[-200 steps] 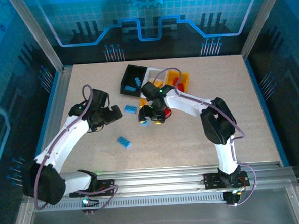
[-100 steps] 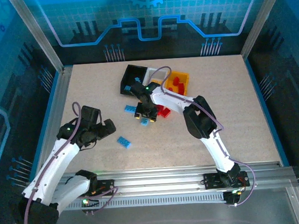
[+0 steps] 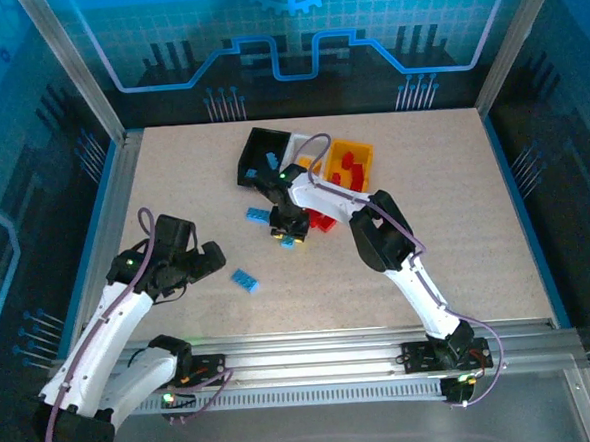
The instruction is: Sort the legos into containers by color
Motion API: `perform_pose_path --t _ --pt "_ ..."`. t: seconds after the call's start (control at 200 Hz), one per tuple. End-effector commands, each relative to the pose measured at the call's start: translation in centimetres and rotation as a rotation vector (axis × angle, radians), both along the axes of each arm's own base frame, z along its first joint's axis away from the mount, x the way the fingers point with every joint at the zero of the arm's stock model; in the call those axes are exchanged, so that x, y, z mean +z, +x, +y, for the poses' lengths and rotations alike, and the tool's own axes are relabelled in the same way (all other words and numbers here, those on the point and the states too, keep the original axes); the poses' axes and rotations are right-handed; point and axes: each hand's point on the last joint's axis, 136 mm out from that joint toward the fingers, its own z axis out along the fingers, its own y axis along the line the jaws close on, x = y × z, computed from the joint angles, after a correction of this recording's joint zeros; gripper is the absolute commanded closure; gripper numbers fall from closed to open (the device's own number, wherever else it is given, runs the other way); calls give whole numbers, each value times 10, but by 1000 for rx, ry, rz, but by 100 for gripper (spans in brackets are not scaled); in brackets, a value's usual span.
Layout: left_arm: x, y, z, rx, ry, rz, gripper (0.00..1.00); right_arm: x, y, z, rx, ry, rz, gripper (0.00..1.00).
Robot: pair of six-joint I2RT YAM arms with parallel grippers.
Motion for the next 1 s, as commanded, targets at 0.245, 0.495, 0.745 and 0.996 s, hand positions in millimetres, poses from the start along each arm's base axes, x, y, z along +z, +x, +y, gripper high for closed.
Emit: perform_pose_path --t 0.245,0.495,0.745,0.996 --pt "-7 1 -1 -5 -4 11 1 30 4 18 83 48 -78 72" --pt "-37 3 -41 1 -223 138 1 91 38 31 130 170 -233 75" --pt "-61 9 -77 202 -537 199 1 143 103 41 175 239 -496 76" --pt "-83 1 -75 344 -605 252 1 163 165 42 195 228 -719 77"
